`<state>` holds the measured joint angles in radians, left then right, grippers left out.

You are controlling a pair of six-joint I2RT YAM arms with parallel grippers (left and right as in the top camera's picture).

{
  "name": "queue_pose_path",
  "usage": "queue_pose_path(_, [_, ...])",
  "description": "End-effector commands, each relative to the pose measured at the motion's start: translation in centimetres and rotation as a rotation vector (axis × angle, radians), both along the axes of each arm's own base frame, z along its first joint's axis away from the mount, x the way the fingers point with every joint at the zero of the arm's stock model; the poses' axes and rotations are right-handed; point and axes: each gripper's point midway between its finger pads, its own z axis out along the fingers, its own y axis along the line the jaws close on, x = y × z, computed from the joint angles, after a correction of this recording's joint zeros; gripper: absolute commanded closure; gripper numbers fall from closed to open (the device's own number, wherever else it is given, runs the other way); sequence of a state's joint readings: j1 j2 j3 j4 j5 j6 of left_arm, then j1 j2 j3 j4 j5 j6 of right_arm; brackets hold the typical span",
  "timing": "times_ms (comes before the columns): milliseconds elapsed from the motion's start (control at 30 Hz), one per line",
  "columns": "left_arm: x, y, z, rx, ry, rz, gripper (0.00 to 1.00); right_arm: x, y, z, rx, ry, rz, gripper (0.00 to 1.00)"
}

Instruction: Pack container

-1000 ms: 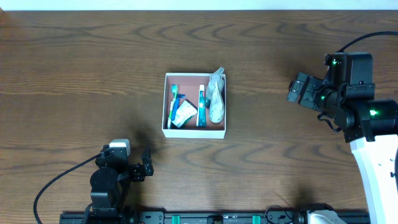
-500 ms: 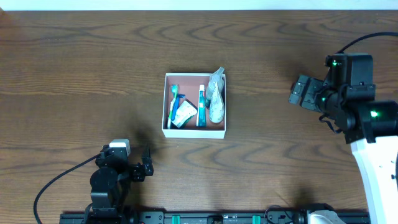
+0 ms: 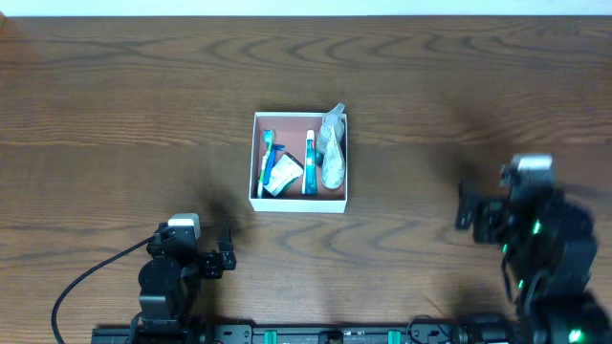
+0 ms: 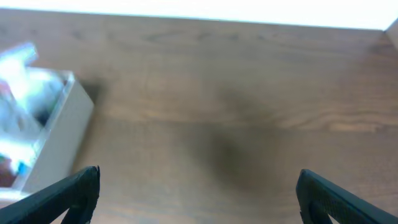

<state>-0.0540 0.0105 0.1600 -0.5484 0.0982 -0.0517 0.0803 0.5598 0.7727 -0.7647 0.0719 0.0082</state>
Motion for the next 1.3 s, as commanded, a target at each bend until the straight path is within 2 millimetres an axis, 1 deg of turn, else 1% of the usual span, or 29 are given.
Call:
queue_pose_path(0, [0.0,0.0,-0.4,-0.004,0.003,0.0,0.02,-1.7,-0.4,-3.5,-0.055,-0.001,0.02,0.01])
queue_pose_path(100, [0.0,0.0,-0.4,-0.004,0.003,0.0,0.02,-2.7,-0.3,-6.4,-0.042,-0.024,0.021,0.01])
queue_pose_path(233, [0.0,0.0,-0.4,-0.004,0.003,0.0,0.02,-3.3,-0.1,-8.8,-0.027,-0.055,0.03,0.01])
queue_pose_path(433, [0.0,0.0,-0.4,-0.004,0.003,0.0,0.02,-3.4,0.0,-10.9,0.001,-0.08,0.027,0.01])
queue_pose_path(567, [0.0,0.0,-0.4,-0.004,0.003,0.0,0.02,-3.3,0.1,-12.2,0.036,-0.066,0.008,0.01])
queue_pose_path(733, [0.0,0.0,-0.4,-0.004,0.003,0.0,0.02,-2.8,0.2,-13.4,0.103,-0.062,-0.023,0.01])
queue_pose_path(800, [0.0,0.0,-0.4,-0.004,0.003,0.0,0.02,-2.8,0.3,-14.4,0.102,-0.042,-0.022,0.01])
queue_pose_path(867, [0.0,0.0,-0.4,-0.004,0.003,0.0,0.02,-2.7,0.4,-14.2,0.105,-0.052,-0.017,0.01])
queue_pose_path(1267, [0.0,0.0,-0.4,-0.004,0.003,0.0,0.02,-2.7,0.4,-14.2,0.105,-0.052,-0.016,0.01])
